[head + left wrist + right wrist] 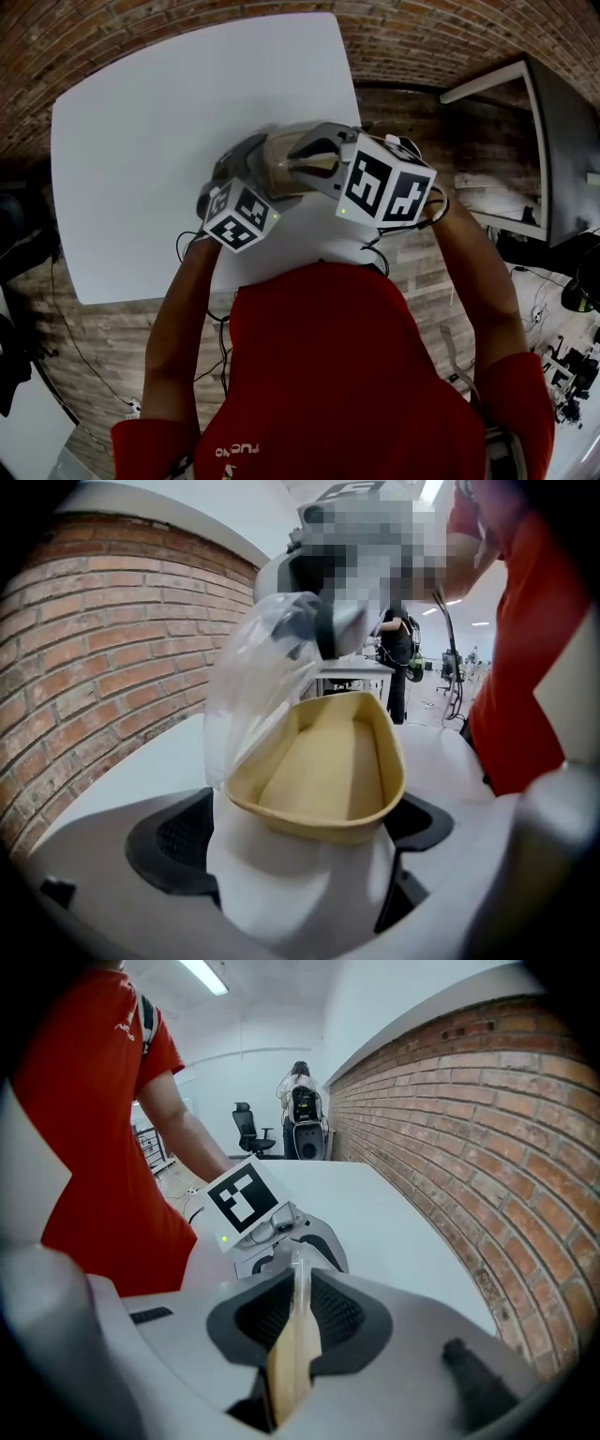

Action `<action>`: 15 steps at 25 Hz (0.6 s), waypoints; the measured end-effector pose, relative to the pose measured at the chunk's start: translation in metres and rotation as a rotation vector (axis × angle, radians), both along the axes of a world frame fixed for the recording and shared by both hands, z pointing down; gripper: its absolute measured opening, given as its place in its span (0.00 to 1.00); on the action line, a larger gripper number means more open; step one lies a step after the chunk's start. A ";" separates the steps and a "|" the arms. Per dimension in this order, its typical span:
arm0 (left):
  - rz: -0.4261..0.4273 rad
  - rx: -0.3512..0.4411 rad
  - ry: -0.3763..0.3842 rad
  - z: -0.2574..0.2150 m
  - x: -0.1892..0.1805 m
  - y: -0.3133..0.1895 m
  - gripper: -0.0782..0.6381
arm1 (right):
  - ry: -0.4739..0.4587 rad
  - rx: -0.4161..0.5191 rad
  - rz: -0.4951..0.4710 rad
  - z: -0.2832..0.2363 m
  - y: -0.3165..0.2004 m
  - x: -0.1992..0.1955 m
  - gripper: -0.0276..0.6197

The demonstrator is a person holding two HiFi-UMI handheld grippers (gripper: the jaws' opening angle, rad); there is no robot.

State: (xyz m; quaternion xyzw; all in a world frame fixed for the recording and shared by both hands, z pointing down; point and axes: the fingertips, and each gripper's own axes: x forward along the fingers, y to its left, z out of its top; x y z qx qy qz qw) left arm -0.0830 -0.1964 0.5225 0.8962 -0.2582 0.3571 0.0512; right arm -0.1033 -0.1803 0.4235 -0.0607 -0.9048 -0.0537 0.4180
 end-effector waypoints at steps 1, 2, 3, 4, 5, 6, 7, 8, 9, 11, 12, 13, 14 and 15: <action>-0.006 -0.007 0.000 0.002 -0.002 0.000 0.91 | 0.000 0.013 -0.001 0.000 -0.001 0.000 0.14; -0.011 -0.016 0.002 0.004 -0.002 0.000 0.91 | -0.002 0.020 -0.002 -0.001 -0.001 -0.001 0.14; -0.013 -0.026 0.003 0.005 -0.002 0.001 0.91 | -0.005 0.022 -0.002 -0.001 -0.002 -0.001 0.14; -0.014 -0.034 0.003 0.006 -0.002 0.001 0.91 | -0.008 0.019 -0.002 -0.001 -0.003 -0.001 0.14; -0.013 -0.039 0.000 0.007 -0.001 0.001 0.91 | -0.013 0.013 -0.001 -0.002 -0.004 -0.001 0.14; -0.010 -0.041 -0.004 0.007 -0.001 0.002 0.91 | -0.017 0.006 0.000 -0.004 -0.006 -0.001 0.14; -0.007 -0.039 -0.010 0.007 -0.001 0.002 0.91 | -0.020 0.000 0.002 -0.006 -0.008 -0.002 0.14; -0.004 -0.034 -0.015 0.007 -0.001 0.002 0.91 | -0.022 -0.004 0.004 -0.008 -0.012 -0.002 0.14; -0.003 -0.029 -0.020 0.006 -0.001 0.002 0.91 | -0.020 -0.007 0.006 -0.010 -0.018 -0.002 0.14; -0.005 -0.021 -0.024 0.006 -0.002 0.001 0.91 | -0.015 -0.008 0.008 -0.014 -0.030 -0.002 0.13; -0.008 -0.020 -0.024 0.006 -0.002 0.001 0.91 | -0.013 -0.007 0.009 -0.014 -0.037 -0.002 0.13; -0.012 -0.019 -0.022 0.006 -0.002 0.002 0.91 | -0.010 -0.005 0.009 -0.015 -0.044 -0.002 0.13; -0.017 -0.018 -0.020 0.006 -0.002 0.002 0.91 | -0.008 -0.003 0.009 -0.015 -0.050 -0.002 0.13; -0.021 -0.016 -0.017 0.006 -0.002 0.003 0.91 | -0.007 -0.002 0.009 -0.015 -0.056 -0.001 0.13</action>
